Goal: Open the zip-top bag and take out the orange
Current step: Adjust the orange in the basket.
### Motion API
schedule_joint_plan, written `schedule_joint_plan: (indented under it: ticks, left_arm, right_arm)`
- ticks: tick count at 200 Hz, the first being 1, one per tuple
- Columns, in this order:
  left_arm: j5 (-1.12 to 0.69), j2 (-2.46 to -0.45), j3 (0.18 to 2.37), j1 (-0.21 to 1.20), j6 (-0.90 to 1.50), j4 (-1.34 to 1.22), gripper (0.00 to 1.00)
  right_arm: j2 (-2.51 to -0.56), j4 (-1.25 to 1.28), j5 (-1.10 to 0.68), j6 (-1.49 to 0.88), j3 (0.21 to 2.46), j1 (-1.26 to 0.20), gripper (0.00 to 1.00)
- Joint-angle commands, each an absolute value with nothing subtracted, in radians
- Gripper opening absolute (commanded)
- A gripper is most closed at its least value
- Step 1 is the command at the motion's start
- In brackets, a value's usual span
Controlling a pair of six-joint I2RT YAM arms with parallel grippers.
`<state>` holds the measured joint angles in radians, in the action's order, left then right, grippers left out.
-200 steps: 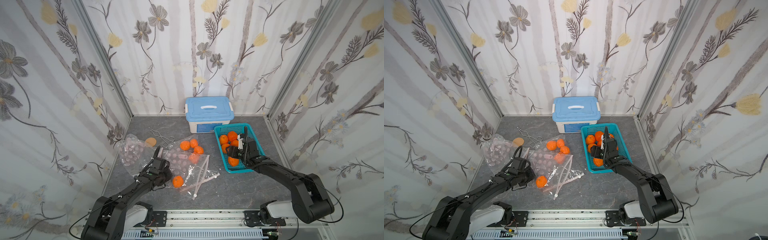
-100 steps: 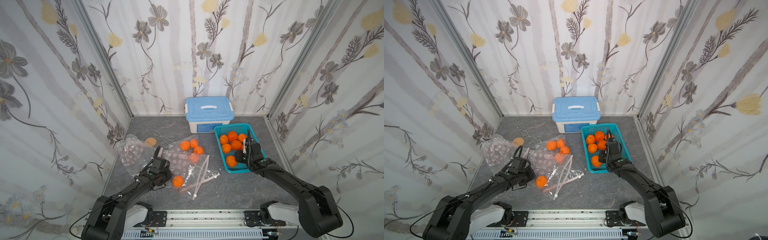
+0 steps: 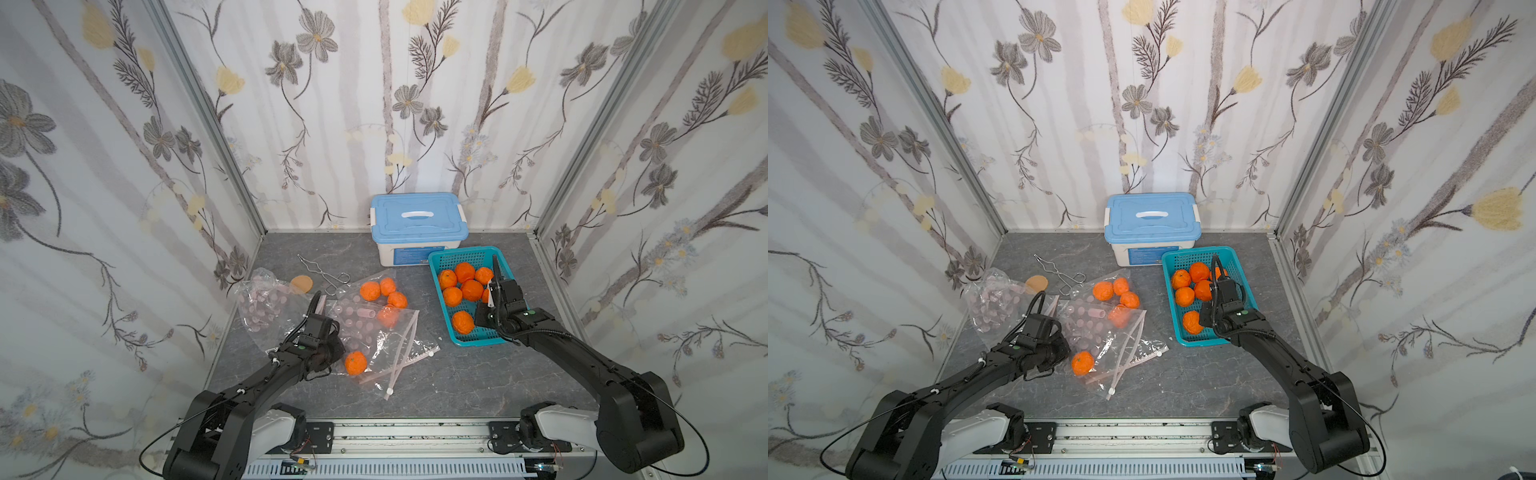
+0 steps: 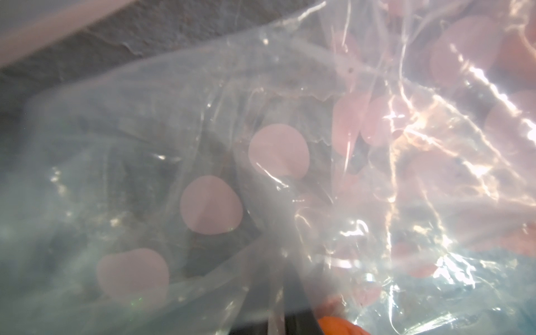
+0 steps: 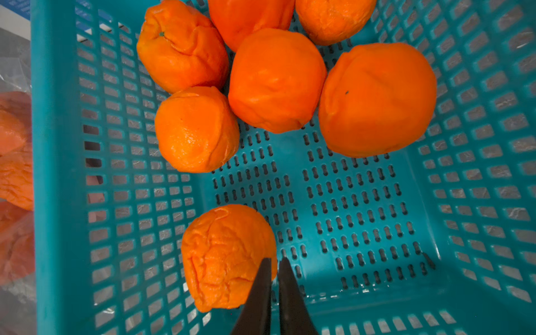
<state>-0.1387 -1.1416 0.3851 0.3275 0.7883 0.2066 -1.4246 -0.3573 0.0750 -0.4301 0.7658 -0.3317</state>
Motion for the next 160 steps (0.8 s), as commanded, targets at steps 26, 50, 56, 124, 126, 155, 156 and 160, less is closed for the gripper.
schedule_joint_plan:
  ticks: [26, 50, 56, 124, 126, 155, 156, 160]
  left_arm:
    - [-0.129, -1.15, 0.4, 0.327, 0.779, 0.22, 0.15]
    - [-0.129, -1.152, 0.396, 0.327, 0.779, 0.214, 0.15]
    - [-0.131, -1.152, 0.394, 0.327, 0.779, 0.214, 0.15]
    - [-0.13, -1.153, 0.39, 0.327, 0.776, 0.212, 0.15]
    - [-0.13, -1.152, 0.39, 0.327, 0.776, 0.212, 0.15]
    - [-0.13, -1.15, 0.389, 0.327, 0.776, 0.211, 0.15]
    - [-0.131, -1.15, 0.389, 0.327, 0.777, 0.211, 0.15]
    - [-0.13, -1.15, 0.39, 0.327, 0.777, 0.211, 0.15]
  right_arm:
    - [-1.477, -0.475, 0.002, -0.364, 0.82, -0.332, 0.05]
    - [-1.51, -0.482, -0.049, -0.332, 0.829, -0.333, 0.09]
    - [-1.516, -0.485, -0.055, -0.33, 0.833, -0.335, 0.09]
    - [-1.637, -0.431, -0.133, -0.332, 0.874, -0.34, 0.09]
    - [-1.641, -0.428, -0.134, -0.334, 0.875, -0.34, 0.09]
    - [-1.677, -0.403, -0.141, -0.348, 0.891, -0.343, 0.09]
    - [-1.678, -0.402, -0.141, -0.348, 0.891, -0.344, 0.09]
    - [-1.68, -0.402, -0.141, -0.348, 0.893, -0.343, 0.08]
